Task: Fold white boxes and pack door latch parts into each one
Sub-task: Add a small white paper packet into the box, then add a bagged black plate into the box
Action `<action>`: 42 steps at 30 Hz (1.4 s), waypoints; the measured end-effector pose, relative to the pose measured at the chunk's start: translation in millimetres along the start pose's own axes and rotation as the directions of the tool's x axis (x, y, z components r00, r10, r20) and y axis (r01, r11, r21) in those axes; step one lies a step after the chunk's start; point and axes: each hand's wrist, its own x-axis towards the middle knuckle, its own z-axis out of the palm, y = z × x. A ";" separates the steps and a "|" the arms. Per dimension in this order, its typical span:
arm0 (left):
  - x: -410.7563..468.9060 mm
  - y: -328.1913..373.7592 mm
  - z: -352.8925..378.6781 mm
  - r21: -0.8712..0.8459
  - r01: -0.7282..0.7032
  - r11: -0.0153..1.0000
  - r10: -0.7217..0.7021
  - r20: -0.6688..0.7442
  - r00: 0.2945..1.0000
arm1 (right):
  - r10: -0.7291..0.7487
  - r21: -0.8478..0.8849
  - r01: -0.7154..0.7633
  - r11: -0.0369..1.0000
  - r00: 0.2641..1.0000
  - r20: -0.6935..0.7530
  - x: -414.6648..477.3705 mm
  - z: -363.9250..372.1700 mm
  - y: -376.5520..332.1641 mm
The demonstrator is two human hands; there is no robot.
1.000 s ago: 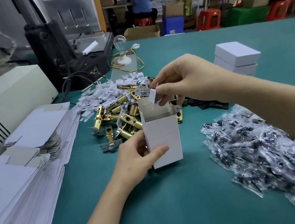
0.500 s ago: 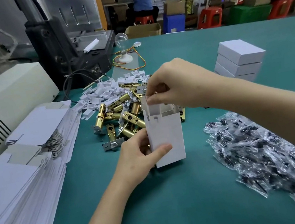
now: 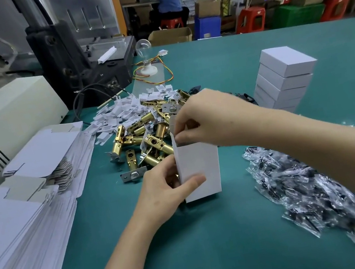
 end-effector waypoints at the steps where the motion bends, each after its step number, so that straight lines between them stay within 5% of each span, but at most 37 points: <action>1: 0.0 -0.4 -0.1 -0.001 0.001 1.000 -0.001 0.000 1.000 | -0.006 -0.012 0.006 1.000 0.999 0.039 -0.5 2.9 -2.4; 6: 0.2 -2.2 -0.9 -0.004 0.000 1.000 0.000 0.011 1.000 | 0.019 -0.004 -0.019 1.000 0.993 0.116 1.2 -3.8 2.4; 12: -0.2 -1.2 -1.1 -0.004 -0.009 1.000 0.009 0.020 1.000 | 0.249 0.314 -0.177 0.933 0.947 -0.205 8.1 -34.8 55.0; 17: 1.5 -0.4 -1.3 0.004 -0.010 1.000 0.010 0.020 1.000 | 0.432 -0.018 -0.432 0.901 0.901 -0.034 5.4 -6.3 117.8; 23: 1.6 -1.9 -1.9 0.012 -0.011 1.000 0.011 0.032 0.999 | 0.502 -0.360 -0.438 0.824 0.858 0.106 -7.4 46.3 153.6; 35: 2.9 -3.7 -1.7 0.050 0.003 0.999 -0.004 0.022 1.000 | 0.501 -0.274 -0.498 0.823 0.863 -0.063 6.2 61.9 170.0; 42: 2.6 -3.9 -1.9 0.043 0.007 0.999 -0.008 0.028 1.000 | 0.491 -0.351 -0.466 0.812 0.871 -0.021 28.6 69.3 171.5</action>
